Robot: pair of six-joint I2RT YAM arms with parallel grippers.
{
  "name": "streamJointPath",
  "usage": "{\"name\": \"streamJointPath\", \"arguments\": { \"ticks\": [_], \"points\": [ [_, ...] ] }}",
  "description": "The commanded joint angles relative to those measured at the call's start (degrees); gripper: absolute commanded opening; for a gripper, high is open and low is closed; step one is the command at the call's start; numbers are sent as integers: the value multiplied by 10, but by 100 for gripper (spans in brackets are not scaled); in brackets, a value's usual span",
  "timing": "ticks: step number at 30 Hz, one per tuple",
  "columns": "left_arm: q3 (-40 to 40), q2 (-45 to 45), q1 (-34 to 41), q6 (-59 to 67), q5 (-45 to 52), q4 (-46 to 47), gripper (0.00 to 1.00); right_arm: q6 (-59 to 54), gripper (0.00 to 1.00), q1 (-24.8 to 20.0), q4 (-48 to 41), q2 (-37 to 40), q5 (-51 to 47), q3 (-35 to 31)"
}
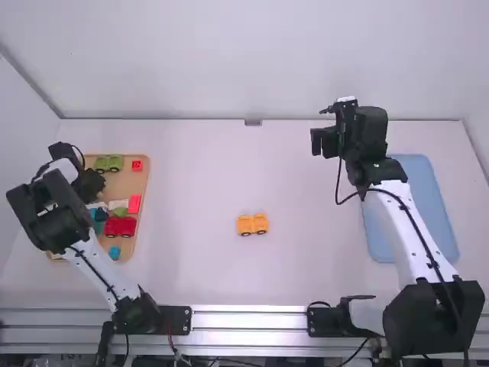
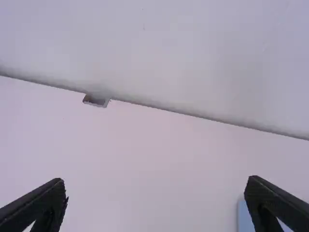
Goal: Assemble lego blocks to make yellow taxi
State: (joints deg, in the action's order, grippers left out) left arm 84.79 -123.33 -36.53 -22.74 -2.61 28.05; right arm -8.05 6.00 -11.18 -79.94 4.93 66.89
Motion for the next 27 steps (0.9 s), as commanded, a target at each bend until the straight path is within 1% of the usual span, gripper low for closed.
{"name": "streamJointPath", "arguments": {
  "ticks": [1,2,3,7,9,11,16,18,20,21,23,25,26,27],
  "points": [
    [-9,0,1,-2,6,8,29,1,98,0,0,-4,-2,17],
    [-9,0,0,-2,7,8,27,1,98,0,0,-4,-2,17],
    [-9,0,3,-2,6,9,22,1,99,1,0,-4,-2,17],
    [-9,0,0,-2,6,7,20,1,99,0,0,-4,-2,17],
    [-8,0,0,-2,6,3,16,1,98,1,0,-4,-2,17],
    [-6,0,0,-2,6,3,15,1,99,1,0,-4,-2,17],
    [30,6,1,29,6,38,12,1,99,1,0,-4,0,17],
    [46,21,2,31,0,63,12,5,99,1,0,-4,19,17],
    [54,36,0,31,2,76,10,7,98,1,2,-4,40,17],
    [57,51,3,31,2,85,5,7,98,1,5,-4,59,17],
    [57,73,3,37,2,91,4,7,99,0,6,-4,88,17],
    [47,116,2,55,2,97,2,7,99,1,13,-4,126,17],
    [47,116,2,55,2,97,2,7,99,1,13,-4,126,17],
    [33,146,3,57,2,97,2,7,99,1,18,-4,149,17]
  ]
}}
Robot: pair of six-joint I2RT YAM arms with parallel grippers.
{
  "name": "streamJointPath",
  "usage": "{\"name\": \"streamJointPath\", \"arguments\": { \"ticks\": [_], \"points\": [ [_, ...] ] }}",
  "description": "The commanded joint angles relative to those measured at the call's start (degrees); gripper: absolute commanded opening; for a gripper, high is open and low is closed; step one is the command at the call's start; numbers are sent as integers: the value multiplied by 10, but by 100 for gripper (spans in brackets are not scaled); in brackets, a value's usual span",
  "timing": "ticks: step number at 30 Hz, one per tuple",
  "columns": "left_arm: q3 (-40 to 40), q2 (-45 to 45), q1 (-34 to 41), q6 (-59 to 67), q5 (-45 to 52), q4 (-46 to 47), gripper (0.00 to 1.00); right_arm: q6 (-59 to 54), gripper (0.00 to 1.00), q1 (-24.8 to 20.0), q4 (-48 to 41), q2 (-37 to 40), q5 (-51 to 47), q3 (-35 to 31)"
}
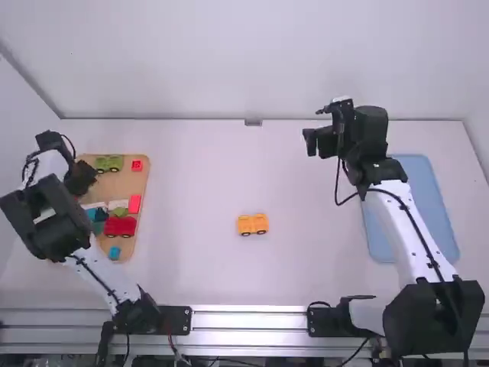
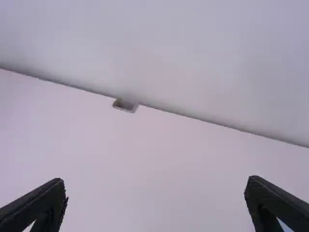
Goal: Assemble lego blocks to make yellow taxi
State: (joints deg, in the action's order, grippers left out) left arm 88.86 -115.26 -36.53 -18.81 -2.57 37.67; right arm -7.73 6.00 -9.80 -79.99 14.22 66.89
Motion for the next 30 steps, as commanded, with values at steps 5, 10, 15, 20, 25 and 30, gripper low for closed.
{"name": "streamJointPath", "arguments": {
  "ticks": [5,10,15,20,25,30],
  "points": [
    [-100,179,38,53,7,-56,2,4,99,1,21,-7,128,17],
    [-248,326,103,207,119,-181,2,5,98,2,65,-32,192,17],
    [-336,428,197,331,186,-225,2,82,99,16,127,-80,249,17],
    [-360,463,318,430,182,-225,2,129,98,31,165,-129,349,17],
    [-361,459,421,501,182,-238,2,186,99,45,190,-183,450,17],
    [-361,439,481,517,181,-263,2,214,86,56,182,-220,492,26]
  ]
}}
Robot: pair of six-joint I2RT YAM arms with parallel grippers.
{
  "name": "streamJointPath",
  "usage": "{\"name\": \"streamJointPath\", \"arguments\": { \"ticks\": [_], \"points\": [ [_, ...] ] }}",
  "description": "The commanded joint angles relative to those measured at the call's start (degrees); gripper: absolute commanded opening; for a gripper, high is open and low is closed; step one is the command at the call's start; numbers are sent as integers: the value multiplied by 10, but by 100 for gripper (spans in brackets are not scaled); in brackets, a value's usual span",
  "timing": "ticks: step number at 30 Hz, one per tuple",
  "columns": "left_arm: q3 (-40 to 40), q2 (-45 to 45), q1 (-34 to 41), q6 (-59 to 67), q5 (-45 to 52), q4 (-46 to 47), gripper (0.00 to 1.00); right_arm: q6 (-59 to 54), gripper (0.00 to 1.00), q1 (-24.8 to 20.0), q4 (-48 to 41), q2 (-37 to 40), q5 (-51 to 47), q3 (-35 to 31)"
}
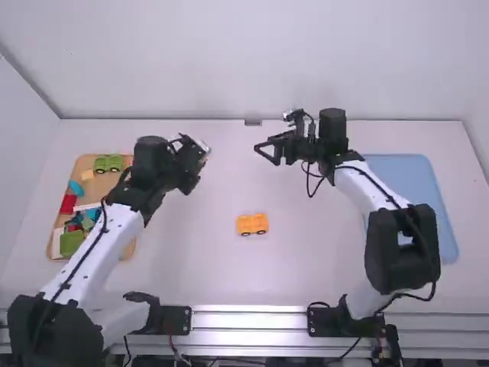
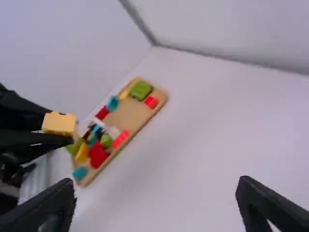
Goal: Assemble lego blocks to make yellow taxi
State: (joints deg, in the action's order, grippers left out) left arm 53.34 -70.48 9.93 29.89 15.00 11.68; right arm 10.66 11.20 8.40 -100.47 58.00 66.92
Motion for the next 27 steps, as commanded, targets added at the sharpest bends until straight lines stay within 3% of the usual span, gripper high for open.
{"name": "streamJointPath", "arguments": {
  "ticks": [1,5,8,13,17,27],
  "points": [
    [-5,-12,23,30,4,-6,2,35,86,7,0,-23,56,28],
    [-5,-42,46,45,6,-32,2,37,82,24,0,-43,83,37],
    [-5,-75,52,46,6,-62,2,21,73,33,-1,-50,89,37],
    [-5,-121,53,44,6,-109,2,-6,72,32,-30,-51,80,36],
    [-5,-148,70,44,6,-152,2,-9,63,30,-59,-51,52,36],
    [-5,-170,100,59,4,-186,2,-21,62,58,-63,-51,24,36]
  ]
}}
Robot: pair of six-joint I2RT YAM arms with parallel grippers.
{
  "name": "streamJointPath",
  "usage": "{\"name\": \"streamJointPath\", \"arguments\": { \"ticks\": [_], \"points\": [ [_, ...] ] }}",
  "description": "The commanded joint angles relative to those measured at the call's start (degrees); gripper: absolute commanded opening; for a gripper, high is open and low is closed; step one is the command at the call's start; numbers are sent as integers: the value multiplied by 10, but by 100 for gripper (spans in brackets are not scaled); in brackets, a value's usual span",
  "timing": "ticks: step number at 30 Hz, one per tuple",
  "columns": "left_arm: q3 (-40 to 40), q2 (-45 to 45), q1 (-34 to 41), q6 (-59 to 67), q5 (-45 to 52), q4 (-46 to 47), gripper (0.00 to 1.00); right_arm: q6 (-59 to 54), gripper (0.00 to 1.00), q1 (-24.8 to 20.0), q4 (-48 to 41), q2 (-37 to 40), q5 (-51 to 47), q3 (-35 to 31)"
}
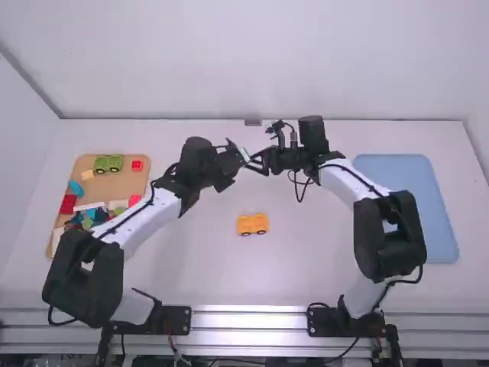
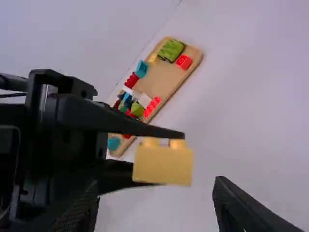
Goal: Assemble lego blocks to make yellow taxi
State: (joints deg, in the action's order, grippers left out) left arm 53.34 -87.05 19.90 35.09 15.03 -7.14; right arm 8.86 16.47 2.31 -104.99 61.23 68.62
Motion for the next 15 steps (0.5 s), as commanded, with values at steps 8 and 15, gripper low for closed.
{"name": "streamJointPath", "arguments": {
  "ticks": [8,15],
  "points": [
    [-5,-14,2,3,6,-2,2,-2,50,5,-10,-6,-16,19],
    [-5,-14,5,3,11,-4,2,-3,54,8,-14,-6,-29,19]
  ]
}}
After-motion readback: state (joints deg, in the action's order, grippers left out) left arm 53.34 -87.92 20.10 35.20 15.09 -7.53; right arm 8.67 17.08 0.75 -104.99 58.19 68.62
